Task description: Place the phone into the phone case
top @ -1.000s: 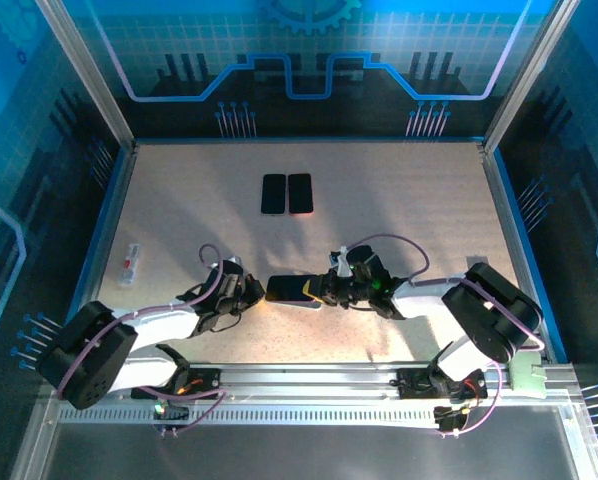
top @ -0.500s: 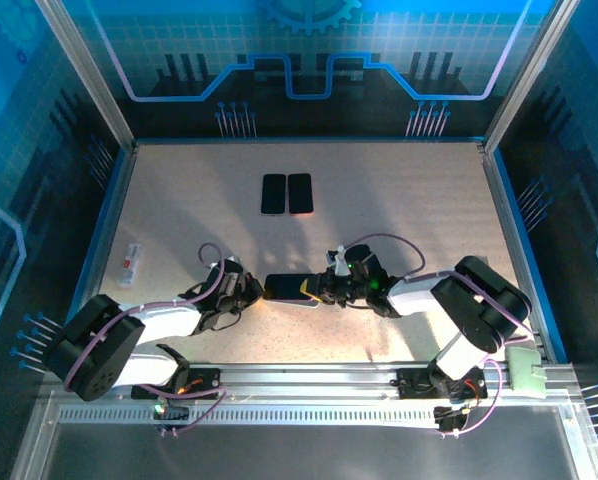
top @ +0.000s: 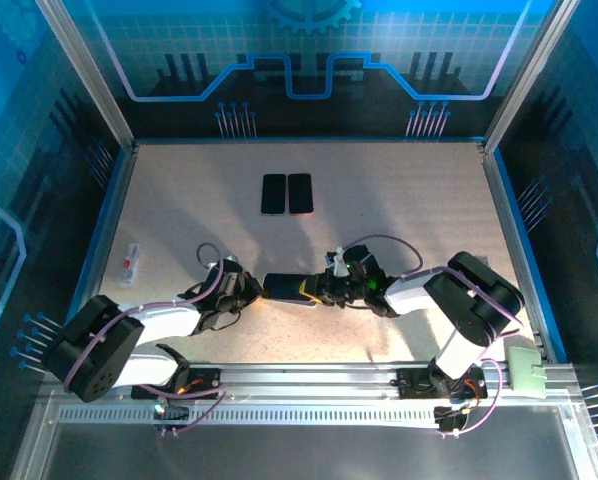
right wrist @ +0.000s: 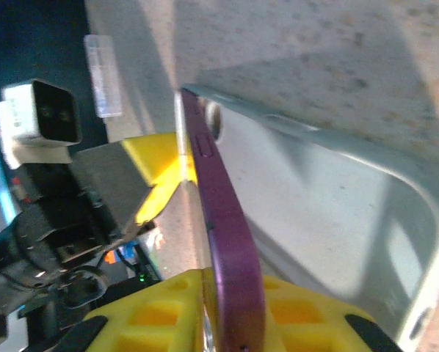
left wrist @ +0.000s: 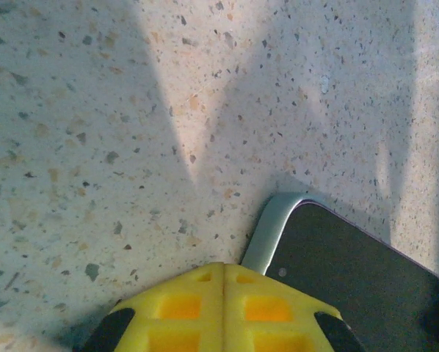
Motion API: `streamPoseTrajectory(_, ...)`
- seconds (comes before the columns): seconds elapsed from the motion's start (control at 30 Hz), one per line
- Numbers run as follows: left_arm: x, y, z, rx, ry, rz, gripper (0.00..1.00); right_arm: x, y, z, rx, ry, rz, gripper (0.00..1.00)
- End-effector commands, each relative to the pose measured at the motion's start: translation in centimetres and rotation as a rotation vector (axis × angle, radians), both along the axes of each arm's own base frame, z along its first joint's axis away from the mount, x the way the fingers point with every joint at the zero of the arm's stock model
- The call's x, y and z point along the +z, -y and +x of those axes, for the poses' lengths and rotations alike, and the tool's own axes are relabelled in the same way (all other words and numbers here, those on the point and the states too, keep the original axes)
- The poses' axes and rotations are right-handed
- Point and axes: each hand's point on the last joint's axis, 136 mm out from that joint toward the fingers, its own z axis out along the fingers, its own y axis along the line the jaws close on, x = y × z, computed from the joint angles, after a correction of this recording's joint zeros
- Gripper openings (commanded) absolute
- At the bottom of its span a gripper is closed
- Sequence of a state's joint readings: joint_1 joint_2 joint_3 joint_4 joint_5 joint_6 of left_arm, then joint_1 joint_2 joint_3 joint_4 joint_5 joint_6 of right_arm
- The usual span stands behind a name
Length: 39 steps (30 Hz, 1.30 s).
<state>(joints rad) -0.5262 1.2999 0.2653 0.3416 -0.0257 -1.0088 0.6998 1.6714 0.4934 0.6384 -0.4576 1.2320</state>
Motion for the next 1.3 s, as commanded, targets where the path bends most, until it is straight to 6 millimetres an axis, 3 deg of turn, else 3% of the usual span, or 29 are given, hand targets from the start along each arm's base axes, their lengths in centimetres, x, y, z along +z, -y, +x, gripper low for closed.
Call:
streamPoseTrajectory(0.0, 0.2, 0.9, -1.0, -0.045, -0.011, -0.04, 0.0, -1.8, 0.1, -1.1, 0.03, -0.055, -0.076, 0.25)
streamPoseTrajectory(0.17, 0.4, 0.6, -1.1, -0.038, -0.005, -0.038, 0.0, -1.3, 0.1, -1.0, 0.046, -0.044, -0.105, 0.36)
streamPoseTrajectory(0.33, 0.7, 0.4, -1.1, -0.028, 0.006, -0.038, 0.0, -0.6, 0.4, -0.9, 0.072, -0.038, -0.167, 0.54)
streamPoseTrajectory(0.53, 1.1, 0.1, -1.4, -0.024, 0.02, -0.04, 0.0, 0.1, 0.9, -0.9, 0.11, -0.039, -0.265, 0.64)
streamPoseTrajectory(1.13, 2.0, -0.6, -1.9, -0.022, 0.052, -0.03, 0.0, 1.0, 1.4, -0.2, 0.147, -0.047, -0.386, 0.72)
streamPoseTrajectory(1.27, 2.0, -0.6, -2.0, -0.024, 0.052, -0.028, 0.0, 2.2, 1.1, 0.7, 0.141, -0.016, -0.394, 0.72)
